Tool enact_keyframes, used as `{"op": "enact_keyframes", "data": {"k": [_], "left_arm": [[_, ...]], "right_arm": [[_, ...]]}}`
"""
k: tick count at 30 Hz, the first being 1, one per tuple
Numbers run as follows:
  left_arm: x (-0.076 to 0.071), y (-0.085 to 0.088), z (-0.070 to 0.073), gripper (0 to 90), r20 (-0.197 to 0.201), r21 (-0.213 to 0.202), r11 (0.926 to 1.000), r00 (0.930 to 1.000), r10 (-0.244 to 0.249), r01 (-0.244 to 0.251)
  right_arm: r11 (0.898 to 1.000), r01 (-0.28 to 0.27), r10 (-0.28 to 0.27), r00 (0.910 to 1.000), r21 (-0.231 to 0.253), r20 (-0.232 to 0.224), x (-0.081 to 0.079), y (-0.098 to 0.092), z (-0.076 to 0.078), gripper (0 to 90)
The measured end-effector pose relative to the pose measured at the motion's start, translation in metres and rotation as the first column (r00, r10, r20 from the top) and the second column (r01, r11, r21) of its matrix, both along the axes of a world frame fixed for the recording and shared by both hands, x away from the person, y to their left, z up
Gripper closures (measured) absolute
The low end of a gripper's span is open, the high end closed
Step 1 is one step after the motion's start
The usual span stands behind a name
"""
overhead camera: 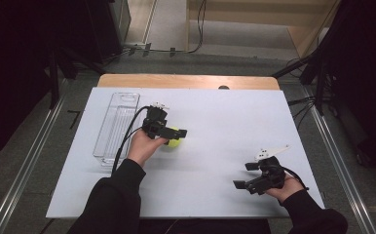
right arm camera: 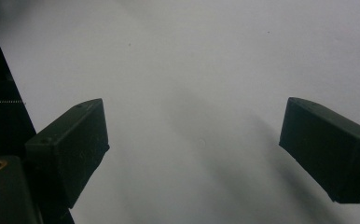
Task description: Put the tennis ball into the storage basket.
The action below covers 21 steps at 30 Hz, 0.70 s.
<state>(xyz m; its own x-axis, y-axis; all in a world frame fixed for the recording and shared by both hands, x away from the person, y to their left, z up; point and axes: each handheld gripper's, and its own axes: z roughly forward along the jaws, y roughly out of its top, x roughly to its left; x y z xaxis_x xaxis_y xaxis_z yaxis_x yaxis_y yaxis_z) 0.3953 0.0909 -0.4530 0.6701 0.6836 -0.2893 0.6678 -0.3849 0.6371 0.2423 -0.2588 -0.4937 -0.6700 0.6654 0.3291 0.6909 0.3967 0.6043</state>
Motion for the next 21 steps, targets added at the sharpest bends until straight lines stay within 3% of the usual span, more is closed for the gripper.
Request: {"op": "enact_keyframes", "data": {"k": [6, 13, 21], "left_arm": [[-0.001, 0.0, -0.006, 0.1, -0.005, -0.013, 0.9999, 1.0, 0.002, -0.002], [-0.001, -0.002, -0.013, 0.1, -0.001, 0.015, 0.9999, 1.0, -0.002, 0.002], [-0.002, 0.0, -0.019, 0.1, -0.008, 0.013, 0.9999, 1.0, 0.003, -0.002]], "right_arm": [[1.0, -0.002, 0.002, 1.0, 0.0, 0.001, 0.0, 0.0, 0.0, 6.2], [1.0, -0.006, 0.006, 1.0, -0.002, 0.0, 0.0, 0.001, 0.0, 6.2], [1.0, -0.007, 0.007, 1.0, -0.005, -0.002, 0.0, 0.001, 0.0, 6.2]]}}
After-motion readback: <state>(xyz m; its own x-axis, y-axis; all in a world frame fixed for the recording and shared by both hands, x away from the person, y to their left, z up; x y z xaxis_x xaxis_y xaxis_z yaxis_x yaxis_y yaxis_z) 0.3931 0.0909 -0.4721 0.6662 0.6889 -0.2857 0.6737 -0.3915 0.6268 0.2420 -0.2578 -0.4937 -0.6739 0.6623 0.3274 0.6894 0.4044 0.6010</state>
